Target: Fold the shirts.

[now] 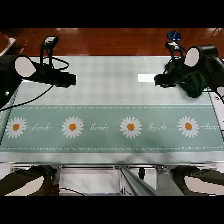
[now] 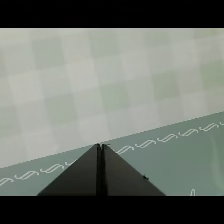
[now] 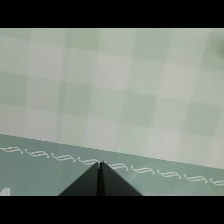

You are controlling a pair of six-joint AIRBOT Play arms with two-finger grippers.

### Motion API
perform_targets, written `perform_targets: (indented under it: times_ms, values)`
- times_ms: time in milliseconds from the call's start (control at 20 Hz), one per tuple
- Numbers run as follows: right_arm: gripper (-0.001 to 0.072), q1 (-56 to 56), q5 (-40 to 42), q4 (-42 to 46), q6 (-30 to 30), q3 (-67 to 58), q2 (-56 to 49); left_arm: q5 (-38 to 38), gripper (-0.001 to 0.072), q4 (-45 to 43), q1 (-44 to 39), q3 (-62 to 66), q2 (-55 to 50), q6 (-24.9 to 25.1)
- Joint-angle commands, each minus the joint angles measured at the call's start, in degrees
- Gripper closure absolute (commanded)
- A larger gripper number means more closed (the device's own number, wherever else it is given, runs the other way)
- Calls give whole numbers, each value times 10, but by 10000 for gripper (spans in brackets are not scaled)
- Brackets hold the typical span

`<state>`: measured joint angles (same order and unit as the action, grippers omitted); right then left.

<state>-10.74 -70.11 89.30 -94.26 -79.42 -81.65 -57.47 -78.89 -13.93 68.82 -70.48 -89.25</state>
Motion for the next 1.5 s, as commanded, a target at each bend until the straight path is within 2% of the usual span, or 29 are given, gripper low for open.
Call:
perform_targets:
  times_ms: [0, 650, 850, 950, 1000, 1050, 1100, 1200, 1250, 1400, 1450]
  values:
    - [687, 0, 0, 0, 0, 0, 0, 0, 688, 0, 0, 1, 0, 0]
    - [687, 0, 4, 0, 0, 0, 0, 2, 688, 0, 0, 1, 0, 0]
    - [688, 0, 65, 3, 2, 0, 0, 48, 688, 0, 0, 1, -1, 0]
    - [684, 0, 127, 43, 5, 0, -1, 98, 688, 0, 0, 1, -6, 0]
    - [579, 0, 164, 88, 0, 0, -2, 121, 676, 0, 0, 1, -12, 0]
    - [343, 0, 197, 137, -15, 0, -5, 141, 503, 0, 0, 1, -19, -1]
    - [303, 1, 226, 198, -41, 0, -12, 150, 207, 0, 0, 1, -29, -20]
    - [303, 26, 267, 285, -100, 0, -31, 156, 199, 0, 0, 1, -46, -34]
    - [304, 51, 288, 302, -135, 0, -43, 155, 199, 0, 0, 0, -52, -34]
    - [304, 153, 316, 280, -213, -9, -87, 157, 200, 0, 0, 0, -68, -34]
    - [304, 184, 313, 258, -212, -13, -101, 157, 199, 0, 0, 0, -72, -34]
